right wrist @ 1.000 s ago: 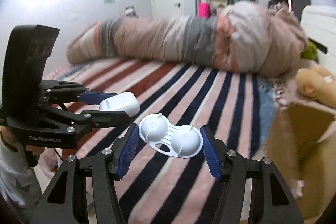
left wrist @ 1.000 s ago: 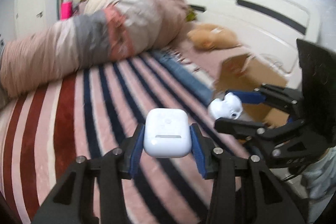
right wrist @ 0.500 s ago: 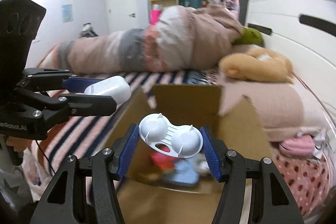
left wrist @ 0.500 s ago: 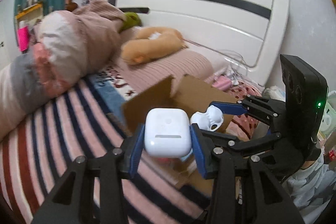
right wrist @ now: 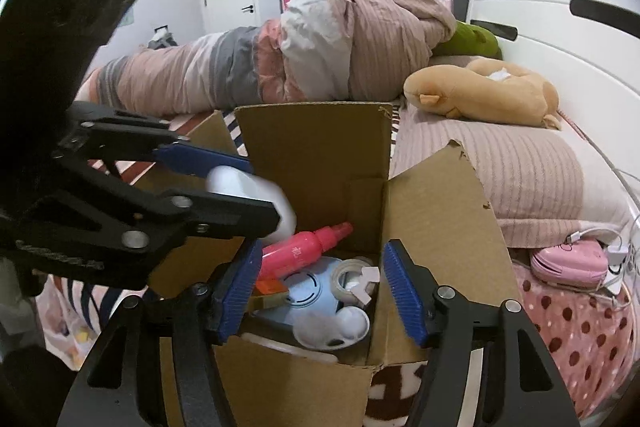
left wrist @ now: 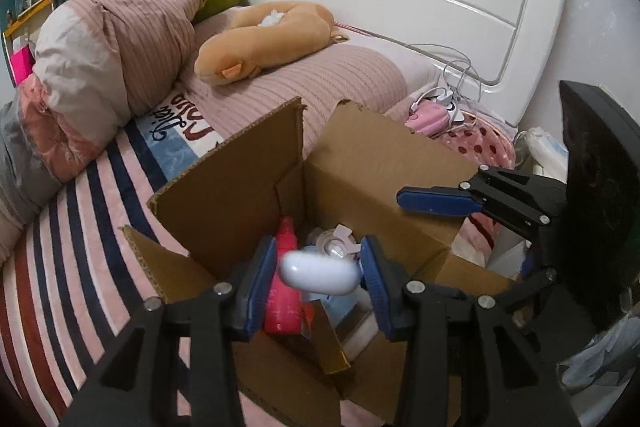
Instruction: Organize rigid objects
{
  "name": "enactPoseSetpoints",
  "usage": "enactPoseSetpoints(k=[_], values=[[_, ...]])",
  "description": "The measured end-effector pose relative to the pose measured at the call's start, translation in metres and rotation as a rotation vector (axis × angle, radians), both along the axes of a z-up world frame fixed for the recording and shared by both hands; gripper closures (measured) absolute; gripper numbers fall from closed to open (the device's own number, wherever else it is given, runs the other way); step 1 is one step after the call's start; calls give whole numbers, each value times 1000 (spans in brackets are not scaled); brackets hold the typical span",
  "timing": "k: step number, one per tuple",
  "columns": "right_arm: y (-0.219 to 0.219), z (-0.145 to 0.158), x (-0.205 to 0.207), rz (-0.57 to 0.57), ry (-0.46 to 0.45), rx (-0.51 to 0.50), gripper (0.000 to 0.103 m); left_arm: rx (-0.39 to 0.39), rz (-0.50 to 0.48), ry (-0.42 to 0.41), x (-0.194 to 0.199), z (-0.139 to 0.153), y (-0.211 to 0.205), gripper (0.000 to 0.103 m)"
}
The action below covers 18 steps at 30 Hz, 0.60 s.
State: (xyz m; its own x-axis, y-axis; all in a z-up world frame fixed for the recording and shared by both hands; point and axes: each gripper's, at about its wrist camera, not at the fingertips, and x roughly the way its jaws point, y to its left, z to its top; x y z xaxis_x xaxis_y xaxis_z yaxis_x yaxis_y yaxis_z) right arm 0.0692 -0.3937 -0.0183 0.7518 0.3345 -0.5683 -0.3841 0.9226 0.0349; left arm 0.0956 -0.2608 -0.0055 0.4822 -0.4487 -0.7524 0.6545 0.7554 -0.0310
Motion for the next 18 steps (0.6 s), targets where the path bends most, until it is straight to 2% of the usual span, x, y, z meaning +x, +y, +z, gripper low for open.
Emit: enactPoseSetpoints(k=[3, 6, 10, 12, 14, 18], values=[[2, -1, -2, 7, -8, -22, 40, -12, -3, 7, 0, 1, 0, 62], [4, -1, -4, 1, -11, -42, 40, -18, 7, 1, -1, 3, 2, 57], [3, 2, -6, 9, 0, -24, 39, -33, 37, -37, -10, 11, 14, 38], [3, 4, -7, 15, -1, -20, 38, -53, 58, -60, -17, 18, 24, 34], [5, 8, -9, 37, -3, -6, 34, -67, 105, -95, -26, 26, 37, 25], [10, 23, -18, 97, -60, 21, 14, -79, 238, -201, -46, 43, 64, 14]])
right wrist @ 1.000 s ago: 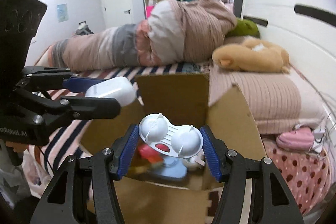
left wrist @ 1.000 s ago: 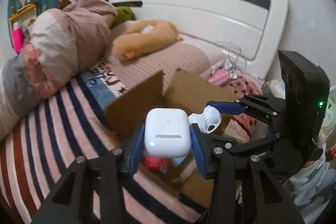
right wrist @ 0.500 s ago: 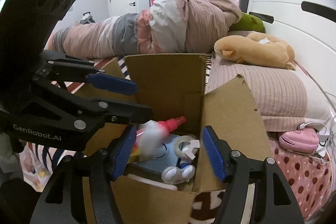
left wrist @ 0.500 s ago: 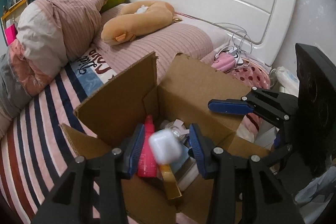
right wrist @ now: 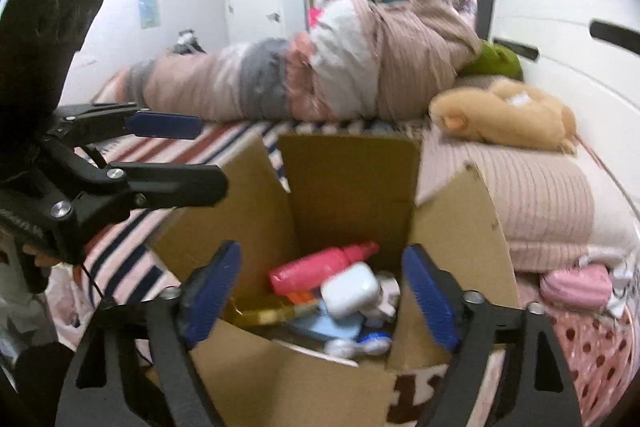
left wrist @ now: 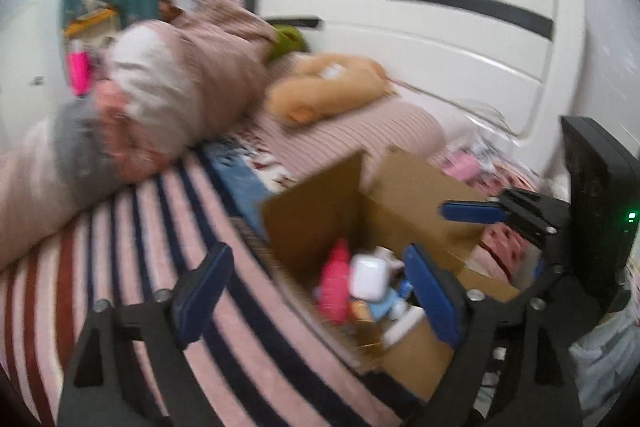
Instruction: Organize rigid objects
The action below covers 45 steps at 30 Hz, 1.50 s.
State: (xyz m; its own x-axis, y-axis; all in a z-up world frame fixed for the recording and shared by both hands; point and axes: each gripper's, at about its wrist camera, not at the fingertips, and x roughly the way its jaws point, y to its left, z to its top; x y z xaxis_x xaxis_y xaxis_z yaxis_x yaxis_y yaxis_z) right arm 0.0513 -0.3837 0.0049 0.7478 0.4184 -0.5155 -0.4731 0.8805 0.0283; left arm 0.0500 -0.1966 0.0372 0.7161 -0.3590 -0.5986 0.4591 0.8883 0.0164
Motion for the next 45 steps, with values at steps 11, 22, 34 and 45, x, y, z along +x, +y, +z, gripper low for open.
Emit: enactPoseSetpoints(k=[11, 22, 34, 45], values=[[18, 34, -25, 124, -174, 54, 0, -53, 402, -157, -39, 6, 69, 4], [23, 35, -28, 132, -180, 103, 0, -85, 488, -156, -50, -5, 91, 4], [20, 35, -26, 127, -185, 109, 0, -80, 496, -174, -53, -4, 89, 4], [24, 30, -25, 119, -168, 123, 0, -71, 546, -200, -55, -6, 87, 4]])
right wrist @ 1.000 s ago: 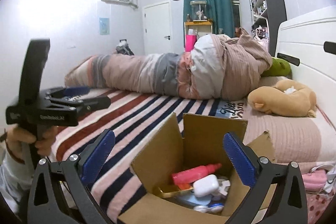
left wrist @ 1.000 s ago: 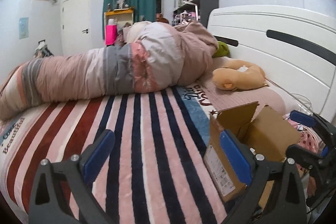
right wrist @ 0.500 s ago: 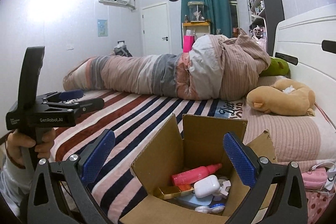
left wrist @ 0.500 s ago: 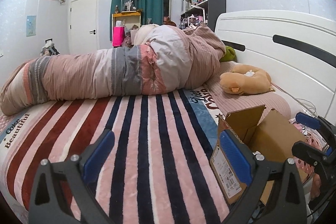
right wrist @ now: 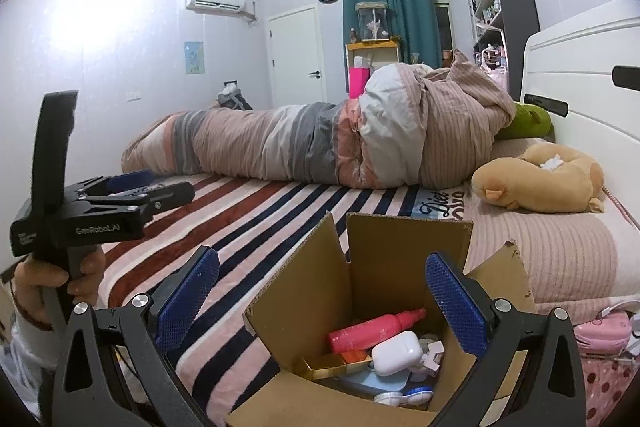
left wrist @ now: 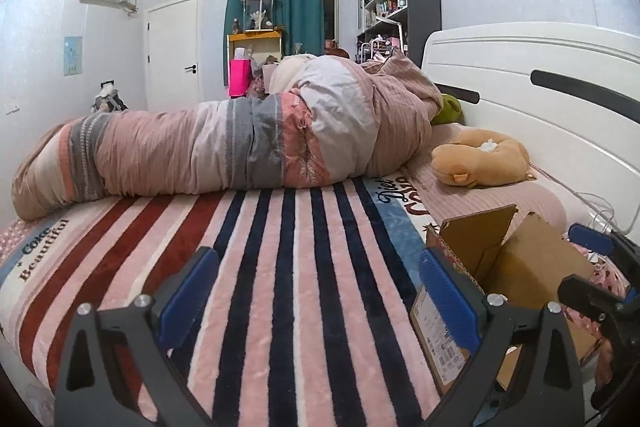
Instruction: Organize rigid objects
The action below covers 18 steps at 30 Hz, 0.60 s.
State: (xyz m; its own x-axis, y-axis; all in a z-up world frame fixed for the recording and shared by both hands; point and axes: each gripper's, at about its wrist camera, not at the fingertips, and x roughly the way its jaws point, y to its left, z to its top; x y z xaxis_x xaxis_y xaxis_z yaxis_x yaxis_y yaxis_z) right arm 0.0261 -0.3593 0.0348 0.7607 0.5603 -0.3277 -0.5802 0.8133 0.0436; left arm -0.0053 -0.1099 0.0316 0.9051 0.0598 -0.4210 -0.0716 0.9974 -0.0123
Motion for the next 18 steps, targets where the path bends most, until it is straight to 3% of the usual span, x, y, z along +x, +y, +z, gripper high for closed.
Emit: enactPoseSetpoints(k=[18], values=[[2, -7, 6, 0, 2, 4, 0, 17, 21, 18, 6, -10, 1, 4]])
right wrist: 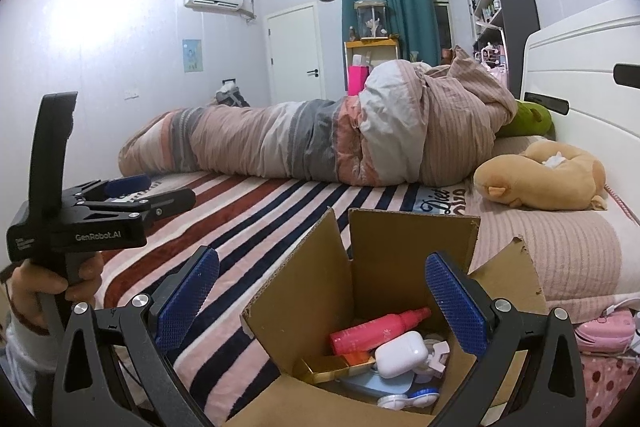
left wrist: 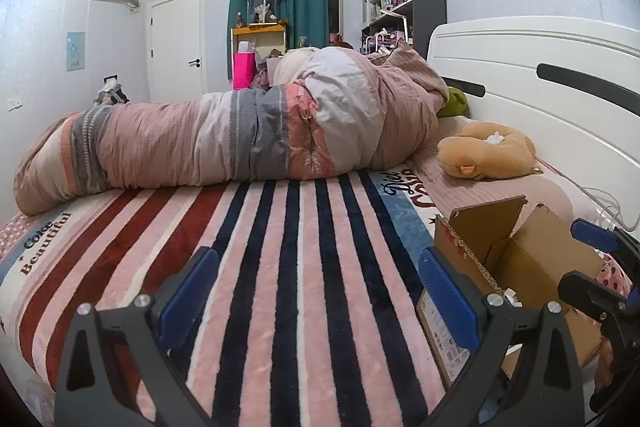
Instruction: Organize rigid objects
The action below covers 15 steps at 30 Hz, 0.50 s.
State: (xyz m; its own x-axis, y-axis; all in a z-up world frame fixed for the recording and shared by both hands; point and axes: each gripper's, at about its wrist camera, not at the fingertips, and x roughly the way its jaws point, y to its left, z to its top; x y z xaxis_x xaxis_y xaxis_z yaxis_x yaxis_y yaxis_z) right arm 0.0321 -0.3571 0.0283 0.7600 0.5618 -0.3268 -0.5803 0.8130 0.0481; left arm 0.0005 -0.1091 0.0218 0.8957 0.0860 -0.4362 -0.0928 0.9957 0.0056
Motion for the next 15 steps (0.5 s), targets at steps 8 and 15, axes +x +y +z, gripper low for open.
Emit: enactPoseSetpoints(k=[8, 15], values=[[0, -3, 4, -5, 3, 6, 0, -6, 2, 0, -1, -2, 2, 4], [-5, -2, 2, -18, -2, 11, 0, -7, 3, 7, 0, -3, 3, 4]])
